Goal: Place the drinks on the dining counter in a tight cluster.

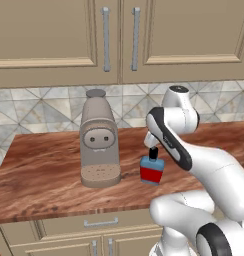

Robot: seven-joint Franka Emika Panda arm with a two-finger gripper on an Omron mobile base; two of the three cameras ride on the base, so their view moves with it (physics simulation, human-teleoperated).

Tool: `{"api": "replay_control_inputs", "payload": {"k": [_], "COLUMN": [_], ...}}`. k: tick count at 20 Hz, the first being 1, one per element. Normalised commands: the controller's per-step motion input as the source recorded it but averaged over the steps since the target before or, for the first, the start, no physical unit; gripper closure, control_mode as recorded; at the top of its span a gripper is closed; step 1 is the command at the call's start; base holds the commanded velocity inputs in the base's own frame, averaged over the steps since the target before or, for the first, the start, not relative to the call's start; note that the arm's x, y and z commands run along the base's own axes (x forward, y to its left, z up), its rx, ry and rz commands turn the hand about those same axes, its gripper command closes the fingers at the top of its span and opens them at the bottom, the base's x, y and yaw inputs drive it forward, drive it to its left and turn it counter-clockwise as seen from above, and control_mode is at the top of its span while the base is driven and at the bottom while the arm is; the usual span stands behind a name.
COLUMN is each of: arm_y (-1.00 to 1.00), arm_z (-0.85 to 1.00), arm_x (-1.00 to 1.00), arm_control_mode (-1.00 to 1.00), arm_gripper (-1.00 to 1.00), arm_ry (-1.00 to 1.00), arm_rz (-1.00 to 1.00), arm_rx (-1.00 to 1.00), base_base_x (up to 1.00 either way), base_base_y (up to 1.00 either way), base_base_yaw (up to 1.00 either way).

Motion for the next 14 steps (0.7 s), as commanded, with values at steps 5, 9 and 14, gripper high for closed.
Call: {"api": "replay_control_inputs", "payload": {"k": [5,9,14], "arm_y": [0.14,0.06,-0.10], "arm_z": [-0.05,-0.03,-0.05], "arm_x": [0.03,0.27,0.16], "arm_control_mode": [-1.00,-1.00,-1.00], "arm_gripper": [-1.00,-1.00,-1.00], "arm_ry": [0.08,0.07,0.08], "arm_rz": [0.00,0.00,0.01], "arm_rx": [0.00,0.00,0.00], "base_base_x": [0.00,0.00,0.00], "base_base_y": [0.00,0.00,0.00], "base_base_yaw": [0.00,0.00,0.00]}}
